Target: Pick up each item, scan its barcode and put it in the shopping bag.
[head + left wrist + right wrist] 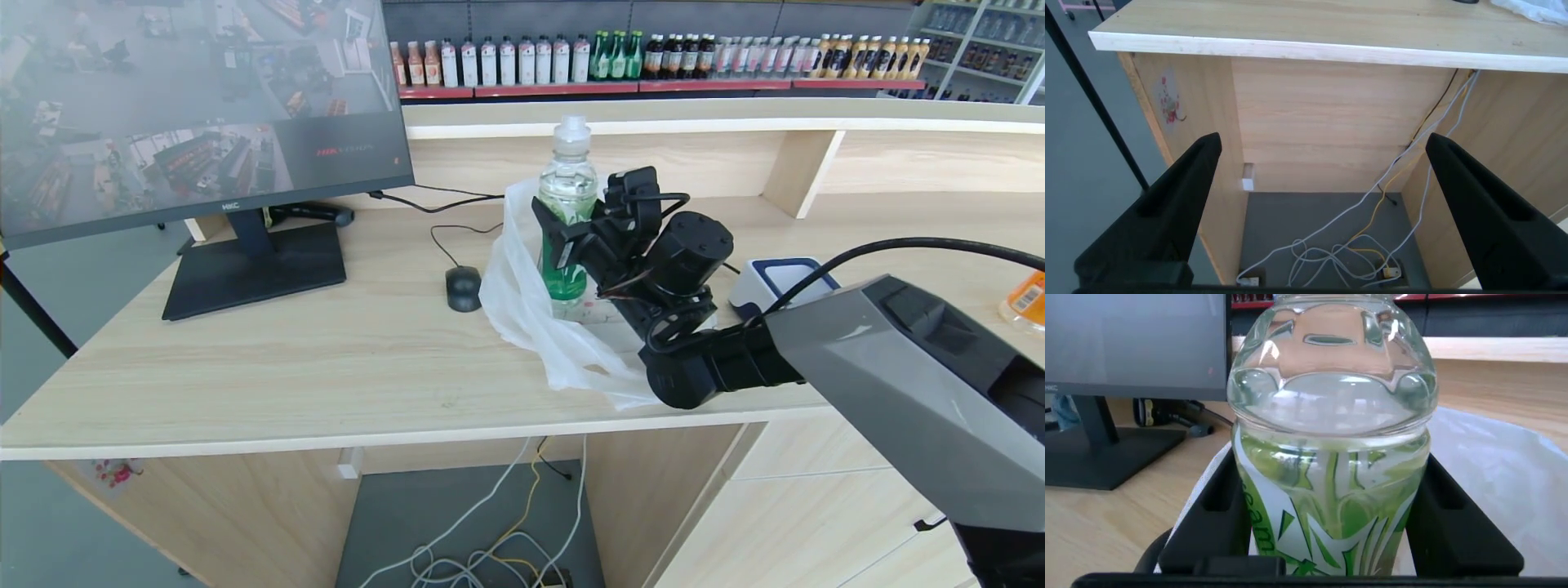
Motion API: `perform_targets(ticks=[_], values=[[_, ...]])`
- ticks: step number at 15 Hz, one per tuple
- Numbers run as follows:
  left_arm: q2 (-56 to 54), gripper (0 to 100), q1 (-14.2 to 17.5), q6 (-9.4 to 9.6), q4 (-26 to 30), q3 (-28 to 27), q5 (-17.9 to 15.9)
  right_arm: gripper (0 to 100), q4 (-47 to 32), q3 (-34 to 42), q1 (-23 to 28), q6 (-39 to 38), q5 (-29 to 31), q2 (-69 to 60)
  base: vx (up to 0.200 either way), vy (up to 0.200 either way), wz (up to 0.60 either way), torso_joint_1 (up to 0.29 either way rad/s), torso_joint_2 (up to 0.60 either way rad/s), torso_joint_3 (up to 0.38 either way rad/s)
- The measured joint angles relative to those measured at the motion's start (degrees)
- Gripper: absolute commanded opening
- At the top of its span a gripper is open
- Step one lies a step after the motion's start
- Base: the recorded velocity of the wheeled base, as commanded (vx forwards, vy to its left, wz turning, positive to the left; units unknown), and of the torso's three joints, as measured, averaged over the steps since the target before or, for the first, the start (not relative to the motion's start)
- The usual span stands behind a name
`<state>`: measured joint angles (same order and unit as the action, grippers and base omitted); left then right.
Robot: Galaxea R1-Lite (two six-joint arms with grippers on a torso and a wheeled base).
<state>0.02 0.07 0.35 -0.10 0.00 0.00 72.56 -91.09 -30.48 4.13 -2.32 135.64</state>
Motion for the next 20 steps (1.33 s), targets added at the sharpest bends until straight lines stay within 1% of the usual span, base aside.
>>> perform_targets(ticks=[11, 12, 20], values=[[0.0, 100, -0.02, 0.0, 0.02, 0.0, 0.02, 0, -0.72, 0.16, -0.09, -0.22, -0.15, 1.32, 0.0, 0.0, 0.0, 0.0, 0.0, 0.0], [0.0, 100, 0.0, -0.02, 0.02, 0.0, 0.02, 100, -0.99, 0.16, -0.09, -0.3, -0.17, 1.32, 0.0, 0.0, 0.0, 0.0, 0.0, 0.0], [0.0, 100, 0.02, -0.02, 0.02, 0.0, 0.0, 100, -0.63, 0.11, -1.19, -0.3, -0.09, 1.16, 0.0, 0.0, 0.0, 0.0, 0.0, 0.0]])
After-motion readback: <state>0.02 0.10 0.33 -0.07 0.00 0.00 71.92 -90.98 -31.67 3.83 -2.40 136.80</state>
